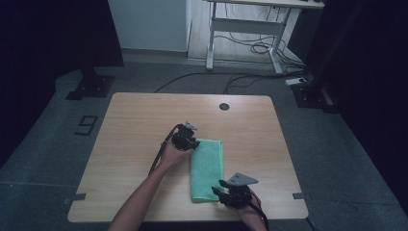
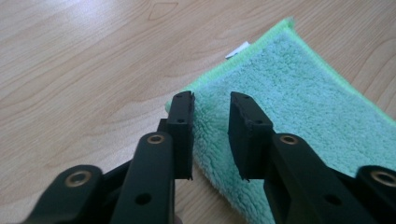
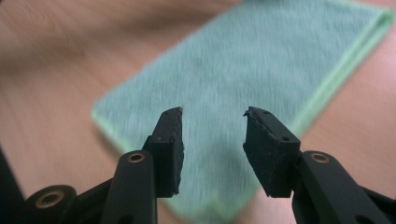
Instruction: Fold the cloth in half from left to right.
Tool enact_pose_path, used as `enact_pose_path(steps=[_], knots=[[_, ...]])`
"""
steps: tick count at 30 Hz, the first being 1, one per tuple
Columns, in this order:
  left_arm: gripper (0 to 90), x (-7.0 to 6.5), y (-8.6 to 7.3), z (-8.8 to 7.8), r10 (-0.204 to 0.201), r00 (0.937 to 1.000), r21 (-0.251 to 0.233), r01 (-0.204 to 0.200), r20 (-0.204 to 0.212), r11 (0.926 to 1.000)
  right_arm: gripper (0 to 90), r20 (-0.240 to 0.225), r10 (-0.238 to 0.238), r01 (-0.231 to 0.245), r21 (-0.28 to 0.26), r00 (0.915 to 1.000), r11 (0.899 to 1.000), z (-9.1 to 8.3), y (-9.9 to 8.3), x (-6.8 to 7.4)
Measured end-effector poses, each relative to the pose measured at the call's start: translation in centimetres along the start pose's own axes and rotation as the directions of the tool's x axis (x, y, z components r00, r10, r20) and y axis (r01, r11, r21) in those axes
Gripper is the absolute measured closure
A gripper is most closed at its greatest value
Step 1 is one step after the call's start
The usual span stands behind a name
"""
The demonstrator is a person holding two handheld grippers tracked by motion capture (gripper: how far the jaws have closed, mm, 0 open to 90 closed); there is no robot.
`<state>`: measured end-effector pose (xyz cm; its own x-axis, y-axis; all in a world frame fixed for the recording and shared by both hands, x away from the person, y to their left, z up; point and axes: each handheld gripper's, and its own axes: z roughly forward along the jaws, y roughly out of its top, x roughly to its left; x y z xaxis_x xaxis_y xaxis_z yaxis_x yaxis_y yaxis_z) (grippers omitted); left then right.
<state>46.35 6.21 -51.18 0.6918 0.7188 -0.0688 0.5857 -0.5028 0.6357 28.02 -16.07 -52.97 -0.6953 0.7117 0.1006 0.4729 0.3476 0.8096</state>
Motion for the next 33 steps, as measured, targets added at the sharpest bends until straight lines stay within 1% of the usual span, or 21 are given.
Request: enact_pose_path(steps=[1, 2, 3, 4, 7, 9, 11, 14, 19, 22, 27, 31, 33], knots=[[72.2, 0.0, 0.0, 0.1, 0.000, 1.0000, 0.002, 0.000, 0.005, 1.0000, 56.4, 0.000, 0.000, 0.000, 0.000, 1.0000, 1.000, 0.0, 0.0, 0.0], [73.8, 0.1, -0.1, 0.3, 0.003, 0.9999, 0.008, -0.003, 0.010, 1.0000, 57.0, -0.015, -0.009, 0.008, -0.007, 0.9998, 1.000, 1.0, 1.2, -0.3], [73.8, 0.1, -0.1, 0.4, 0.004, 0.9999, 0.012, -0.004, 0.014, 0.9999, 57.0, -0.015, -0.009, 0.008, -0.007, 0.9998, 1.000, 1.0, 1.2, -0.3], [74.6, 0.2, -0.1, 0.6, 0.005, 0.9998, 0.017, -0.006, 0.019, 0.9998, 57.4, -0.020, -0.012, 0.012, -0.008, 0.9997, 1.000, 1.3, 1.7, -0.4], [75.8, 0.2, -0.2, 1.1, -0.002, 0.9998, 0.023, 0.002, 0.021, 0.9997, 58.6, -0.041, -0.022, 0.021, -0.015, 0.9989, 1.000, 3.0, 3.3, -0.8], [76.5, 0.2, -0.3, 1.4, -0.006, 0.9997, 0.024, 0.005, 0.022, 0.9997, 58.7, -0.036, -0.031, 0.031, -0.012, 0.9989, 0.999, 4.0, 4.0, -0.9], [76.5, 0.3, -0.3, 1.5, -0.002, 0.9997, 0.032, 0.001, 0.022, 0.9995, 58.7, -0.031, -0.025, 0.025, -0.004, 0.9992, 1.000, 5.0, 4.6, -1.1], [76.5, 0.4, -0.4, 1.6, -0.012, 0.9997, 0.030, 0.011, 0.023, 0.9995, 58.7, -0.026, -0.019, 0.019, 0.001, 0.9995, 1.000, 5.8, 5.0, -1.4], [76.5, 0.2, -0.4, 1.7, -0.009, 0.9998, 0.036, 0.009, 0.018, 0.9993, 58.6, -0.030, 0.027, -0.027, 0.005, 0.9992, 1.000, 6.9, 5.4, -2.0], [76.5, 0.2, -0.4, 1.8, -0.008, 0.9998, 0.038, 0.008, 0.016, 0.9992, 58.6, -0.034, 0.041, -0.041, 0.003, 0.9986, 0.999, 7.4, 5.7, -2.2], [76.5, 0.2, -0.4, 1.8, -0.015, 0.9997, 0.040, 0.015, 0.017, 0.9991, 59.0, -0.033, 0.051, -0.051, 0.004, 0.9981, 0.999, 8.1, 6.1, -2.3], [76.4, 0.2, -0.5, 1.9, -0.026, 0.9994, 0.035, 0.026, 0.021, 0.9991, 59.2, -0.024, 0.046, -0.045, 0.009, 0.9987, 0.999, 9.4, 6.9, -2.2], [76.4, 0.2, -0.5, 1.9, -0.028, 0.9994, 0.032, 0.028, 0.020, 0.9991, 59.2, -0.017, 0.045, -0.045, 0.021, 0.9988, 0.999, 10.0, 7.2, -2.2]])
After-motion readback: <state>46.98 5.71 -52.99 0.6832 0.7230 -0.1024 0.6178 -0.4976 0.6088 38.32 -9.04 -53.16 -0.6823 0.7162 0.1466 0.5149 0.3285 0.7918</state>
